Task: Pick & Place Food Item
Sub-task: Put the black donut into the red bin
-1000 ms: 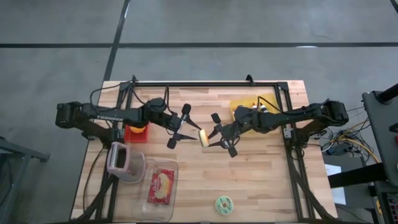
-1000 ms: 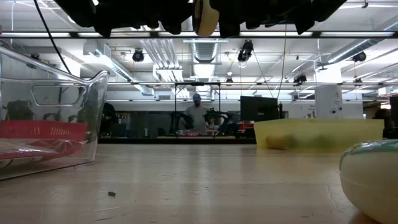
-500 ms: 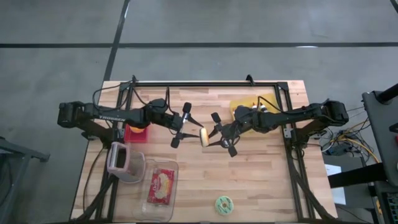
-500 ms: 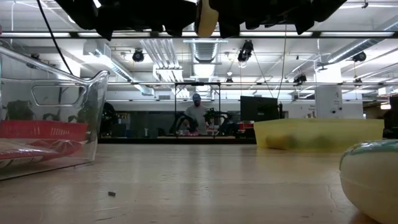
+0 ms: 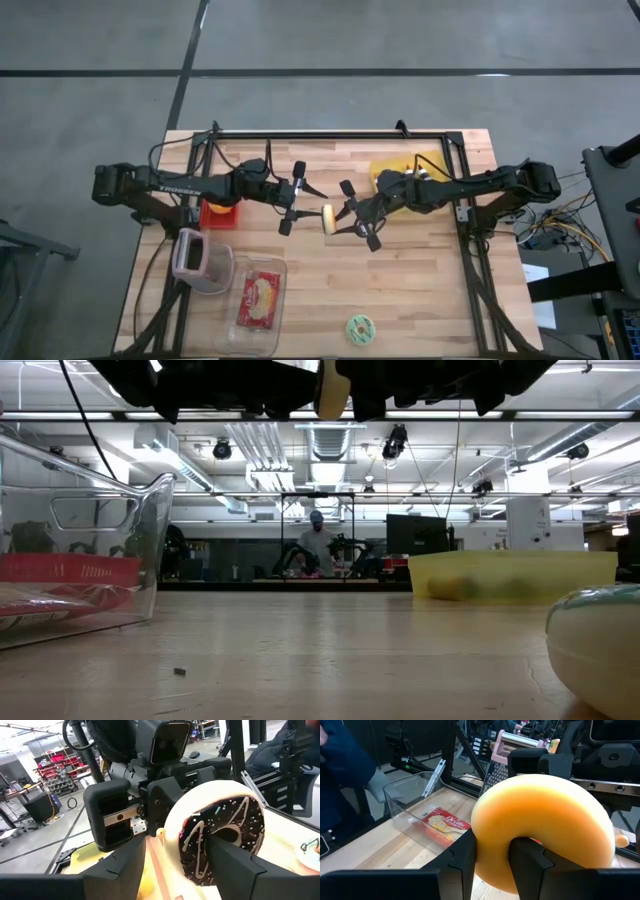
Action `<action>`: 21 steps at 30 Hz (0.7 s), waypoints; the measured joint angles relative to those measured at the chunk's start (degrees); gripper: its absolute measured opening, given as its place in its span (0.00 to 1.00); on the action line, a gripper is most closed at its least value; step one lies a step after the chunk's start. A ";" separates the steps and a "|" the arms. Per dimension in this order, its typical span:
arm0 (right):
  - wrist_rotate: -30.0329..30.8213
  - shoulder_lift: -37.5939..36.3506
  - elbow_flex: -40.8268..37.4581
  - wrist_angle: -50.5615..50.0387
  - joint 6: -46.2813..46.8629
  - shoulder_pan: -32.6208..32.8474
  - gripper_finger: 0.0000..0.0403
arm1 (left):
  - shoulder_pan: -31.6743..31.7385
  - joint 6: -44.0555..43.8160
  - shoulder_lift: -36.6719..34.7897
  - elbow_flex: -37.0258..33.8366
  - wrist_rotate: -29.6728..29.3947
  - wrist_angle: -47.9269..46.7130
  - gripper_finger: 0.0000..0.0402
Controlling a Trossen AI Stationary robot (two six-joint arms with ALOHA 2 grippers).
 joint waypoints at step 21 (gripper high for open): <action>-0.19 0.00 0.00 -0.04 -0.02 0.04 0.25 | -0.02 -0.68 0.00 0.00 3.89 -0.92 0.40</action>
